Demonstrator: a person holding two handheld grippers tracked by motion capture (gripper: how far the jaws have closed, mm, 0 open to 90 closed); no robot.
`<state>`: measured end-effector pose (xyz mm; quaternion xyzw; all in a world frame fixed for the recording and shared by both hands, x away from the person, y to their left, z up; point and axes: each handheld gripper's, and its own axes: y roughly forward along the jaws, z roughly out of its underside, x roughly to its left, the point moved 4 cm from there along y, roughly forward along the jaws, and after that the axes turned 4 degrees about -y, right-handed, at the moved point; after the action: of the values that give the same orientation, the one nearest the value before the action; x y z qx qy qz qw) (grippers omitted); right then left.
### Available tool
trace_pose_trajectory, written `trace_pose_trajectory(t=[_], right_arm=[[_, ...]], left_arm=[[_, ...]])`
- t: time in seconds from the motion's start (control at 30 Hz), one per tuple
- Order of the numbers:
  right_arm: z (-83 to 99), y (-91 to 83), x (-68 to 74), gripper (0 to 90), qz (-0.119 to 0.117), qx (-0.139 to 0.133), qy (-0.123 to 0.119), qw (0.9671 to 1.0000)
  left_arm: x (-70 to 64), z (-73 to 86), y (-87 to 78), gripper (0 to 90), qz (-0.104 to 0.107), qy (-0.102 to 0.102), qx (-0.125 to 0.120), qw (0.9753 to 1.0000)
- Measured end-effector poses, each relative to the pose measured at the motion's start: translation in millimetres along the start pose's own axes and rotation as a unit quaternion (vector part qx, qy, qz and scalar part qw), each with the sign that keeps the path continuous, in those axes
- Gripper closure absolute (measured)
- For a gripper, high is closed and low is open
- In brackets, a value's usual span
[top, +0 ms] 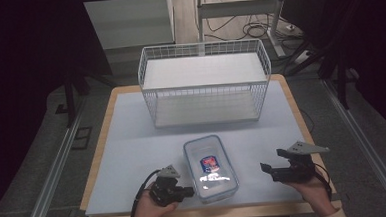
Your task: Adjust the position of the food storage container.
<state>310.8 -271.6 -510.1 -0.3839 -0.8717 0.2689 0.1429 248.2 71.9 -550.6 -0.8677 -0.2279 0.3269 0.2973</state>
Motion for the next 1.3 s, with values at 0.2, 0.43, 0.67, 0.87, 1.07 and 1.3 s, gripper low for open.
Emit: trace_pose_trajectory(t=[0.2,0.43,0.67,0.87,1.07,1.3], right_arm=[[0.6,0.0,-0.9,14.6,0.000,0.000,0.001,1.0000],[0.3,-1.3,-1.1,14.6,-0.001,-0.001,0.003,1.0000],[0.4,-2.0,-3.2,14.6,0.002,-0.003,0.005,1.0000],[0.5,-4.8,-5.9,14.7,0.007,-0.005,0.009,0.9999],[0.6,-9.3,-12.9,15.2,0.020,-0.010,0.024,0.9995],[0.9,-11.3,-17.9,15.3,0.034,-0.011,0.029,0.9990]], left_arm=[[-18.8,-13.4,20.0,89.5,0.021,0.014,0.009,0.9996],[-41.5,-29.7,45.4,89.5,0.044,0.032,0.017,0.9984],[-60.9,-36.2,60.4,89.7,0.071,0.050,0.022,0.9960],[-69.4,-42.3,68.9,89.7,0.072,0.053,0.018,0.9958],[-74.9,-53.6,82.1,89.8,0.061,0.059,0.013,0.9963],[-78.1,-66.9,95.1,89.8,0.038,0.066,0.008,0.9971]])
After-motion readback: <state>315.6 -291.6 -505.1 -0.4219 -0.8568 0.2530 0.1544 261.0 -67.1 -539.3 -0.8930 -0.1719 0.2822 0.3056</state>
